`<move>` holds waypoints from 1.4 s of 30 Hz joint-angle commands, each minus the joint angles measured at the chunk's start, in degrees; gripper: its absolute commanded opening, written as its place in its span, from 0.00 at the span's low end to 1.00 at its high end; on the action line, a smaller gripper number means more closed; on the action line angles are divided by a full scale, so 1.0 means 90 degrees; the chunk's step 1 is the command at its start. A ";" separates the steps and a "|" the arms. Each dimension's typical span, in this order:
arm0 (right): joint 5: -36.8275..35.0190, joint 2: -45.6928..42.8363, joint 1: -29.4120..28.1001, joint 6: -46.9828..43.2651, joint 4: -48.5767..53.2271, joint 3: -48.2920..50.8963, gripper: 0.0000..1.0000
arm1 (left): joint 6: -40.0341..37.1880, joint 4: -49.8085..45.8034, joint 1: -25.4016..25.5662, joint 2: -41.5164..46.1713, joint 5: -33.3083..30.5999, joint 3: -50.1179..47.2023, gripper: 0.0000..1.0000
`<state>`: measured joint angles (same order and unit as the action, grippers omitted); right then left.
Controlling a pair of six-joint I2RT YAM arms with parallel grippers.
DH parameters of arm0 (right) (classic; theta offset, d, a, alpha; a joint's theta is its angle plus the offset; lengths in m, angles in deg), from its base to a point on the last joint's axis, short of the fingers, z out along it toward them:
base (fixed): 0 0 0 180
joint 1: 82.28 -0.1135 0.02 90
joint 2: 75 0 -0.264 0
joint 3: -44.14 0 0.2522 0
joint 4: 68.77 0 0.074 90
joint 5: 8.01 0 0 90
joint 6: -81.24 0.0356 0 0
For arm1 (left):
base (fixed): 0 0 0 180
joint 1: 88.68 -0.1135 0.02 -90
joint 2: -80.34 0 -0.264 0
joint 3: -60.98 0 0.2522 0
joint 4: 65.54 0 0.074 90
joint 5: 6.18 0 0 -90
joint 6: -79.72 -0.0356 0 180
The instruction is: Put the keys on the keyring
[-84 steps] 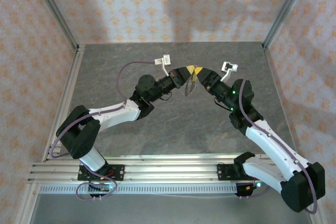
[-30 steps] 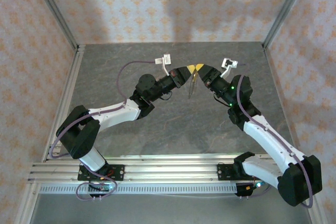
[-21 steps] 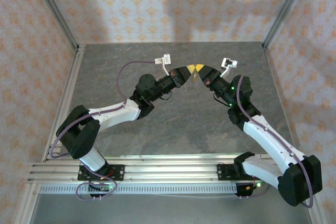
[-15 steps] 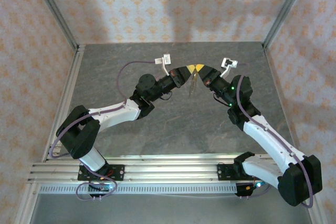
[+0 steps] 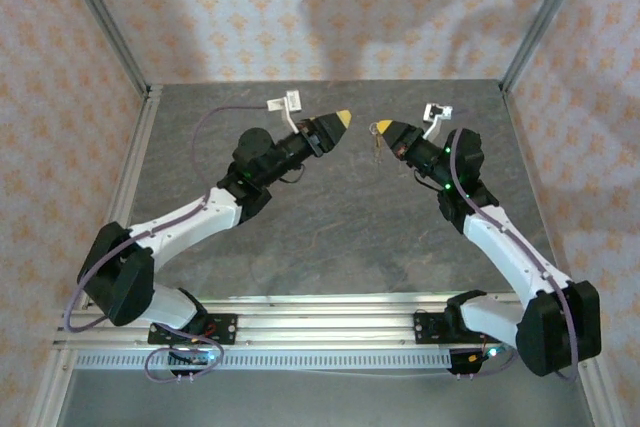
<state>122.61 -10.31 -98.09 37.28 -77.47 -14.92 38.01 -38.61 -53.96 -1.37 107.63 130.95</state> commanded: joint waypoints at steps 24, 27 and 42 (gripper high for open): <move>0.2859 0.1721 0.0501 -0.1415 0.0817 -0.1864 0.00 | -0.1743 -0.3165 -0.1169 -0.1432 0.4004 0.2359 0.39; 0.2885 0.1785 0.0498 -0.1267 0.0582 -0.1808 0.00 | -0.1896 -0.3409 -0.1163 -0.1596 0.4095 0.2546 0.39; 0.2936 0.1876 0.0499 -0.1007 0.0241 -0.1695 0.00 | -0.1709 -0.3276 -0.1143 -0.1995 0.4383 0.2904 0.37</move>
<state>147.00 7.24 -93.79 27.64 -71.20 -29.43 22.49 -69.63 -64.30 -18.31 144.98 154.99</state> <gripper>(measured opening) 0.047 0.373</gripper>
